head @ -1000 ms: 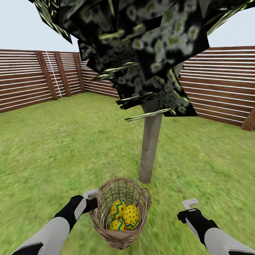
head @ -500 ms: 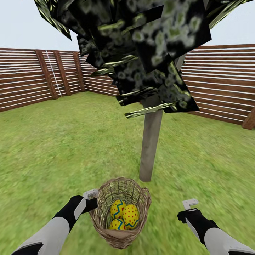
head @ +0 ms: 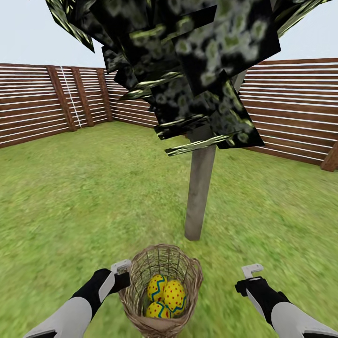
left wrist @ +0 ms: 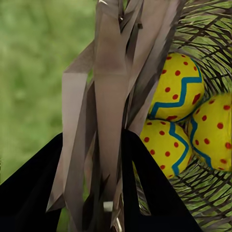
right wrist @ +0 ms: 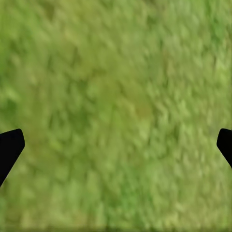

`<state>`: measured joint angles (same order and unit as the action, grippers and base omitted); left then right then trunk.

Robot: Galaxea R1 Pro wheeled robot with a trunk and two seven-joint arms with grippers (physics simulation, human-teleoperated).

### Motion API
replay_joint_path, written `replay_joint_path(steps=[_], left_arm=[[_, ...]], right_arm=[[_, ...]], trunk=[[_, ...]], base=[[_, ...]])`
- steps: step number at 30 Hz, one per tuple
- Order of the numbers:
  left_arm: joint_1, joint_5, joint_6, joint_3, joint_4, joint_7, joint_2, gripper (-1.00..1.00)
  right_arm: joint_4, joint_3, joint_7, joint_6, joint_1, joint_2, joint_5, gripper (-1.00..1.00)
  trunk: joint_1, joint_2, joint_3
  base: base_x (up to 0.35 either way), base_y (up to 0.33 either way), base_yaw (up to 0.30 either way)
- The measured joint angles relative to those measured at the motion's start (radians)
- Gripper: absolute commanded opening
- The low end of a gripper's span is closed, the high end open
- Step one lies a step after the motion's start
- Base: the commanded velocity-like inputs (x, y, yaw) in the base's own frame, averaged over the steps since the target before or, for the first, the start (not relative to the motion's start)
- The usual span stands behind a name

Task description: Take the three Easter eggs out of the wicker basket on the lawn in the garden, then place them on the lawn next to a single tree (choose any tree) so that all three eggs are next to the same tree and none are left in the basket.

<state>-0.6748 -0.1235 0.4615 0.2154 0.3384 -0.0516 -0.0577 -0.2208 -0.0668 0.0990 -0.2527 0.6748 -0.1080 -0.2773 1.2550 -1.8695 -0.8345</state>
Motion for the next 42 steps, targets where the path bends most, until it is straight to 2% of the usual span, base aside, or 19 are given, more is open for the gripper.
replay_joint_path(steps=[2, 5, 19, 24, 30, 32, 38, 39, 42], left_arm=[[0.000, 0.002, -0.006, 0.000, -0.001, 0.000, 0.000, -1.00], [0.000, -0.016, -0.008, 0.001, -0.001, 0.000, -0.001, -1.00], [0.001, -0.010, -0.027, 0.000, -0.002, 0.000, -0.003, -1.00], [0.000, -0.045, -0.029, -0.002, 0.005, 0.000, -0.003, -1.00], [0.000, -0.039, 0.039, -0.001, 0.063, -0.001, -0.002, -1.00], [0.009, -0.051, 0.028, -0.004, 0.071, -0.014, -0.009, -1.00], [0.023, -0.058, 0.031, -0.012, 0.091, -0.012, -0.009, -1.00], [0.023, -0.058, 0.030, -0.012, 0.090, -0.012, -0.009, 1.00], [0.025, -0.037, 0.013, 0.000, 0.082, -0.012, -0.009, 1.00]], right_arm=[[0.000, 0.000, 0.000, 0.000, 0.000, 0.000, 0.000, 1.00], [0.000, 0.000, 0.000, 0.000, 0.000, 0.000, 0.000, 1.00], [0.000, -0.001, 0.000, 0.000, 0.000, 0.000, 0.000, 1.00], [0.000, -0.001, 0.000, 0.000, 0.000, 0.000, 0.000, 1.00], [0.000, -0.001, 0.000, 0.000, 0.000, 0.000, 0.000, 1.00], [0.011, 0.003, 0.011, 0.011, 0.011, 0.011, 0.008, 1.00], [0.029, 0.002, 0.013, 0.017, 0.041, 0.037, 0.009, 1.00], [0.029, 0.002, 0.013, 0.017, 0.041, 0.037, 0.009, 1.00], [0.029, 0.002, 0.013, 0.017, 0.041, 0.037, 0.009, 1.00]], trunk=[[0.008, -0.014, -0.006], [0.019, -0.035, -0.016], [0.073, -0.133, -0.059], [0.092, -0.168, -0.075], [0.111, -0.203, -0.091], [0.110, -0.203, -0.090], [0.110, -0.202, -0.090], [0.110, -0.202, -0.090], [0.111, -0.202, -0.091]], base=[[0.000, 0.000, 0.000], [0.000, 0.000, 0.000], [0.000, 0.000, 0.000], [0.000, 0.000, 0.000], [0.000, 0.000, 0.000], [0.000, 0.000, 0.000], [0.000, 0.000, 0.000], [0.000, 0.000, 0.000], [0.000, 0.000, 0.000]])
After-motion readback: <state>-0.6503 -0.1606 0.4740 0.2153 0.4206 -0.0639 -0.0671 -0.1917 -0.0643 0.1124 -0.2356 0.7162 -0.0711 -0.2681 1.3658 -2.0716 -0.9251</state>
